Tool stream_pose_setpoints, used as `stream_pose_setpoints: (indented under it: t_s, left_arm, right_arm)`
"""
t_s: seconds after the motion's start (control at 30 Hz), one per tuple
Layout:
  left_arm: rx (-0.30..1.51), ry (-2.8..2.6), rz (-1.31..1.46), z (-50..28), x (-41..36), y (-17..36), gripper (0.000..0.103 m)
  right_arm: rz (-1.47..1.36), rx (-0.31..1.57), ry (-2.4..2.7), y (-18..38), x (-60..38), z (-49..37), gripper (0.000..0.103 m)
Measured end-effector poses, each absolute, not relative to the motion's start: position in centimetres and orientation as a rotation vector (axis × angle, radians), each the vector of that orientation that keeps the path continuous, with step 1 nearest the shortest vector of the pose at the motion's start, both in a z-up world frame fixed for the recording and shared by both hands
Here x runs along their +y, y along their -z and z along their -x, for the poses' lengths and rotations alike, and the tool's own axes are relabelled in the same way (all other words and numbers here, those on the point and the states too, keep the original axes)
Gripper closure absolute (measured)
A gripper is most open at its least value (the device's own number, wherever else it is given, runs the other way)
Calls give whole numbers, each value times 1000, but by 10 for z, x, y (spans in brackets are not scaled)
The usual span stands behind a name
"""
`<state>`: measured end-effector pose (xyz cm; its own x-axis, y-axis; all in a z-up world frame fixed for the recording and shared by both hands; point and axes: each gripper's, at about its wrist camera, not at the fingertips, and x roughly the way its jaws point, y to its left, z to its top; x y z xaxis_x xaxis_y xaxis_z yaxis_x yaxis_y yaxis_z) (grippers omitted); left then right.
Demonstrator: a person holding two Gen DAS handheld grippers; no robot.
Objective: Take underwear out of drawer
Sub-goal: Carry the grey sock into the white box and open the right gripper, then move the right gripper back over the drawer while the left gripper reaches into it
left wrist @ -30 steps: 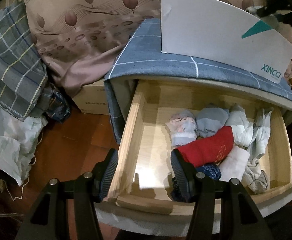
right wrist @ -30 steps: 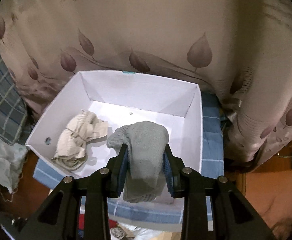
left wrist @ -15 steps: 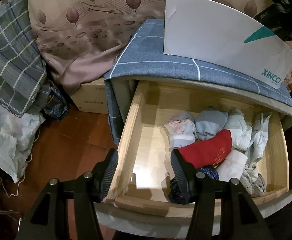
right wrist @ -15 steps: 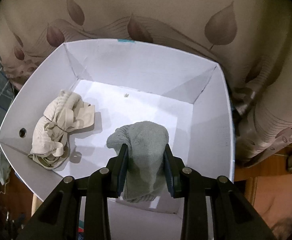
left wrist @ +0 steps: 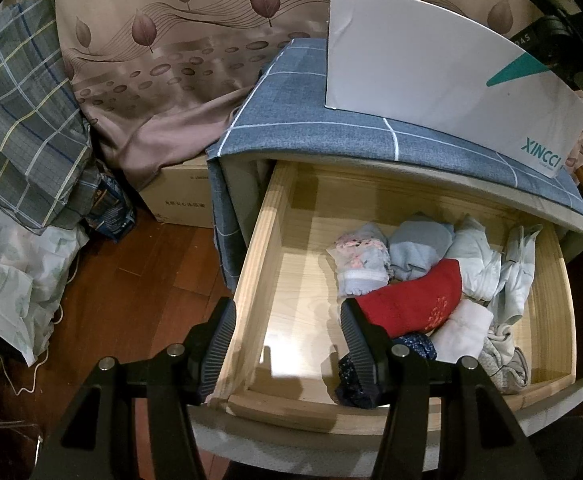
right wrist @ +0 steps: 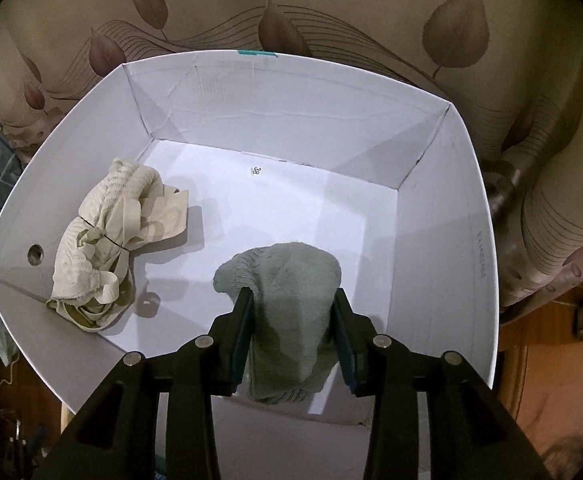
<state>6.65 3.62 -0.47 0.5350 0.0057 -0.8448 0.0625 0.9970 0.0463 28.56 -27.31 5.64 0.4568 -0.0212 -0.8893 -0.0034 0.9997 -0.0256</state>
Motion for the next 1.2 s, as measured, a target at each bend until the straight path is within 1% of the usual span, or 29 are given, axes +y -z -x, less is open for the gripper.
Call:
stream_pose_setpoints:
  t_s: [0.17,0.3,0.63,0.8,0.87,1.0,1.1,1.2]
  left_arm:
    - [1005,36,-74,-67,35,6,47]
    - [1005,39,-72,-68,34,6,47]
    - [1005,40,-71,-67,35,7,47]
    - [1009,44,-69,-67,35,7,47]
    - [1014,39,-70,-67,34,8,47]
    - [1016,38,-71,-67,35,9,47]
    - [1023,34,-75,-66,35,10,47]
    - [1028,34,-76,-66,35,11,47]
  right_arm:
    - [21,1088,9,-59,-272,-284,65]
    - [25,1072,8,-66,-271,-280,59]
    - [34,1047,-30,-97,-271,-250,58]
    - [59,1054,-72,-110,-269,-222,56]
    - [66,1051,-85,-114,-268,-208,54]
    - [72,1062,-114,-119,-267,-174,54]
    - [87,1056,-137,-117,-268,-151,52]
    - [68,1102,-167,-104,-270,-130,50]
